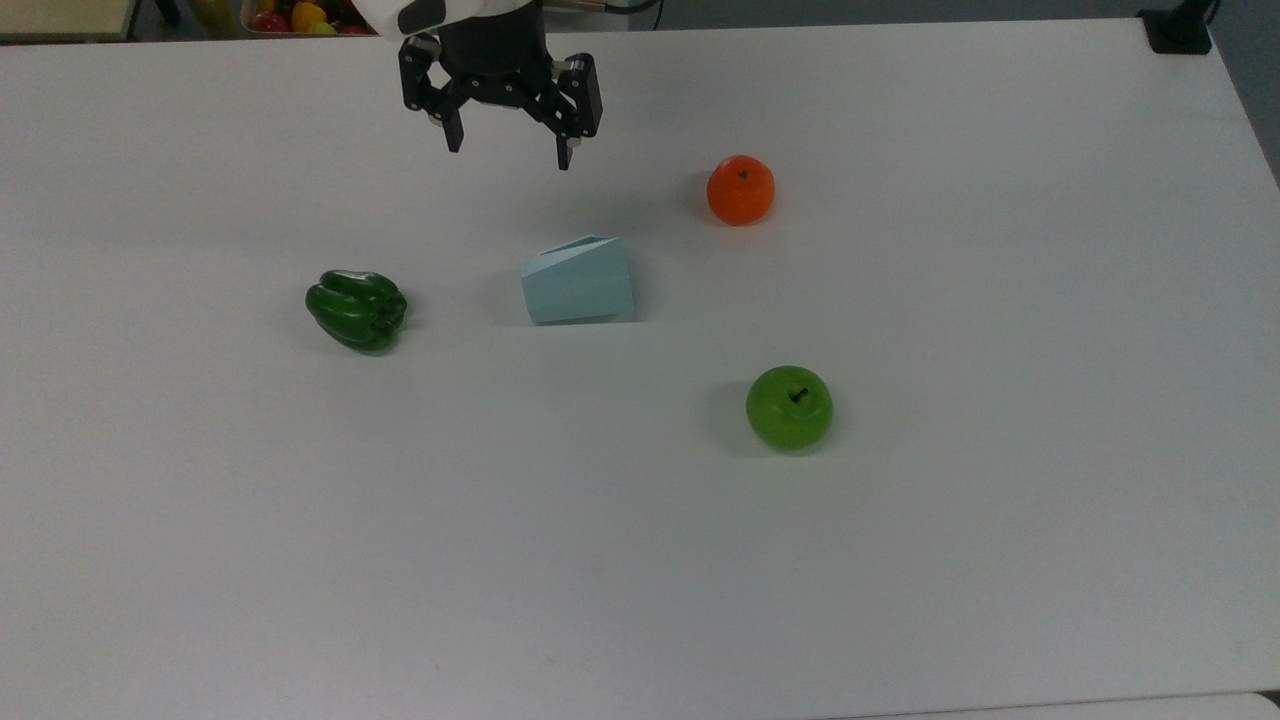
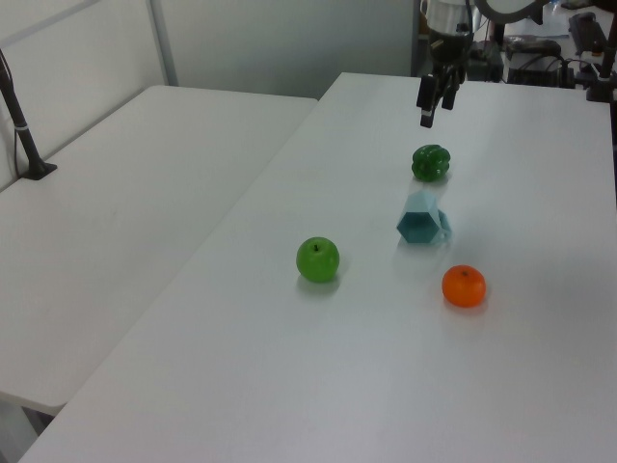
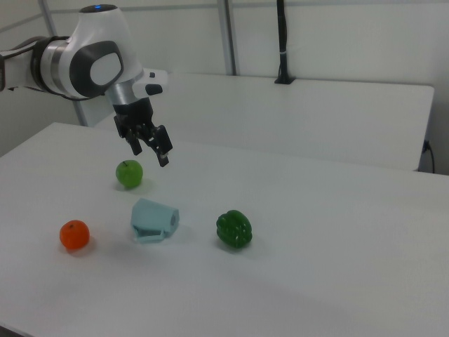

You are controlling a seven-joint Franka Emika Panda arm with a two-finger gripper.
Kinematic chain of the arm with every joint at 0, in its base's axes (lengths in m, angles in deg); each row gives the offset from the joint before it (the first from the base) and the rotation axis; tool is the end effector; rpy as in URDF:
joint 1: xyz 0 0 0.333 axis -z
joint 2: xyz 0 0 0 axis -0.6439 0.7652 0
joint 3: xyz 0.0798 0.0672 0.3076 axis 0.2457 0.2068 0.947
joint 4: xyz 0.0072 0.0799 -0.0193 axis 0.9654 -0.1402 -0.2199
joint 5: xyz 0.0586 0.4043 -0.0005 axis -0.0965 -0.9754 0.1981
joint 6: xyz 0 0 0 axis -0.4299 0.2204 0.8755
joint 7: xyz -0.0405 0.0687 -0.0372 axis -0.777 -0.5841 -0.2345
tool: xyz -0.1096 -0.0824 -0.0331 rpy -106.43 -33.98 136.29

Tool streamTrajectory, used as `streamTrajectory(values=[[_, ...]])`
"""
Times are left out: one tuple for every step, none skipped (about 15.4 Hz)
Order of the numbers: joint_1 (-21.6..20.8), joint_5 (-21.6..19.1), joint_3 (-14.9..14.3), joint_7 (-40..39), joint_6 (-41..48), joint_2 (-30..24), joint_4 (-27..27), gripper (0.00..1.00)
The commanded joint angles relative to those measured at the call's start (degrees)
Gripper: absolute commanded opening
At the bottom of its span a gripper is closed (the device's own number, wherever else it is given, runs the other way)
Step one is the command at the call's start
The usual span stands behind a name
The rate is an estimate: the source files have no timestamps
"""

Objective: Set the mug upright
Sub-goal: 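Move the open gripper toward the light blue mug lying on its side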

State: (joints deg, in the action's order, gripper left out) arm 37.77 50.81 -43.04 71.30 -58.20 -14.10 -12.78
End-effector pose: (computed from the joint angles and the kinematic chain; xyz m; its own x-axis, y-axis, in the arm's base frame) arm 0.6184 0.0259 0.4937 0.9848 -0.1359 0.1078 -0.1354 -0.9907 -0.0117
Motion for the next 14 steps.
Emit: streamTrajectory(values=[[-0.2, 1.2, 0.0, -1.0, 0.6, -0.7, -1.2, 1.0], [-0.2, 1.2, 0.0, -0.9, 0.6, -0.6, -1.2, 1.0], [-0.2, 1.2, 0.1, -0.9, 0.5, -0.5, -1.2, 1.0], [-0.4, 1.2, 0.1, -0.8, 0.5, -0.3, -1.2, 1.0], [-0.6, 1.3, 0.1, -0.6, 0.4, 0.0, -1.2, 1.0], [-0.7, 1.3, 0.1, -0.6, 0.4, 0.1, -1.2, 1.0], [-0.8, 1.6, 0.2, -0.5, 0.4, 0.2, -1.2, 1.0], [-1.0, 2.4, 0.3, -0.3, 0.4, 0.3, -1.2, 1.0], [-1.4, 3.1, 0.3, -0.3, 0.4, 0.5, -1.2, 1.0], [-1.6, 3.5, 0.3, -0.3, 0.4, 0.6, -1.2, 1.0], [-1.6, 3.6, 0.3, -0.3, 0.4, 0.9, -1.2, 1.0], [-2.5, 4.0, 0.4, -0.3, 0.4, 1.4, -1.2, 1.0], [-4.0, 6.3, 0.4, -0.3, 0.3, 2.4, -1.2, 1.0], [-5.7, 9.8, 0.6, -0.3, 0.3, 3.8, -1.2, 1.0]])
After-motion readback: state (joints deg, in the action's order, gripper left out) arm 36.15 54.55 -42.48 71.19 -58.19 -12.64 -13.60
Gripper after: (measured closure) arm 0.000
